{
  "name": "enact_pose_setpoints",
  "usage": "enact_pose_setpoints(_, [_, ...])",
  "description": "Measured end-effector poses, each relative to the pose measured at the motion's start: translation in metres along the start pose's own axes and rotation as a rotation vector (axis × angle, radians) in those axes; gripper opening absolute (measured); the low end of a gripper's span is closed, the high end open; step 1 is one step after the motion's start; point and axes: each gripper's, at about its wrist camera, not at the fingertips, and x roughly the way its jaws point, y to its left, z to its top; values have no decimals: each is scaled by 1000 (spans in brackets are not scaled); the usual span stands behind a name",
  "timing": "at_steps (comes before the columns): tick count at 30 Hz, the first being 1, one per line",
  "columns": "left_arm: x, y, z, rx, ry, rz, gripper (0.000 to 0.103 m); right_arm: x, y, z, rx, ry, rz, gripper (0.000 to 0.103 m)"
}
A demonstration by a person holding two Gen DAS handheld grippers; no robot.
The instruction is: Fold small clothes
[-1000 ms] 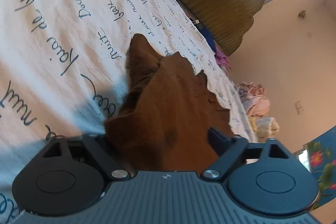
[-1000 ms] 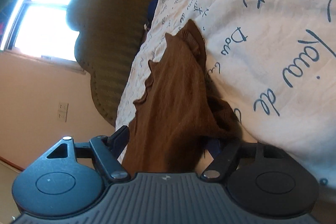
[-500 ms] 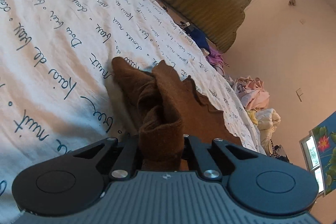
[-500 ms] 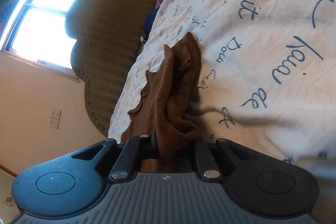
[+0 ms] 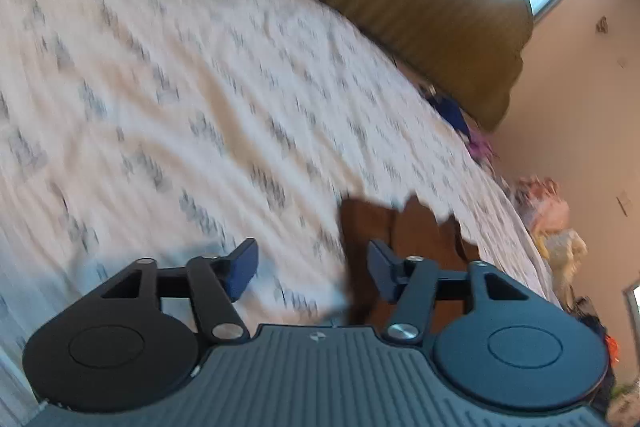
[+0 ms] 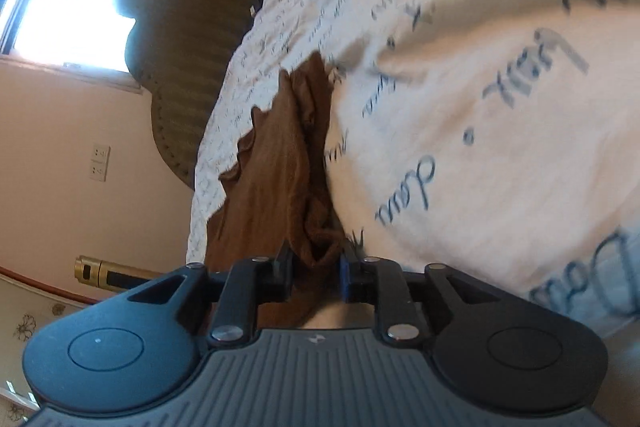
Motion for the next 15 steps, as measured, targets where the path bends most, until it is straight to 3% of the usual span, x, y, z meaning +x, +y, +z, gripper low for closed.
enact_pose_setpoints(1, [1,-10,14,44,-49,17,65,-5,12,12,-65,-46,-24,74])
enact_pose_setpoints(2, [6,-24,25,86,-88,30,66,-5,25,25,-133,-82,-26,83])
enact_pose_setpoints(3, [14,-37,34,116,-114,20,69,1,38,36,-202,-87,-16,84])
enact_pose_setpoints(4, [27,-50,42,139,-116,-17,78,11,51,47,-259,-62,-8,84])
enact_pose_setpoints(6, [62,-77,49,171,-72,-65,79,44,74,68,-321,-4,11,84])
enact_pose_setpoints(8, [105,-105,44,274,41,-93,79,82,90,82,-385,43,-1,83])
enact_pose_setpoints(9, [125,-116,39,317,95,-85,76,101,98,87,-432,60,-41,83])
enact_pose_setpoints(10, [142,-123,32,343,148,-79,65,119,105,90,-478,82,-90,78])
enact_pose_setpoints(12, [169,-131,23,372,232,-83,64,149,112,91,-563,142,-156,67])
enact_pose_setpoints(15, [192,-130,13,397,287,-83,64,177,111,86,-630,199,-223,66])
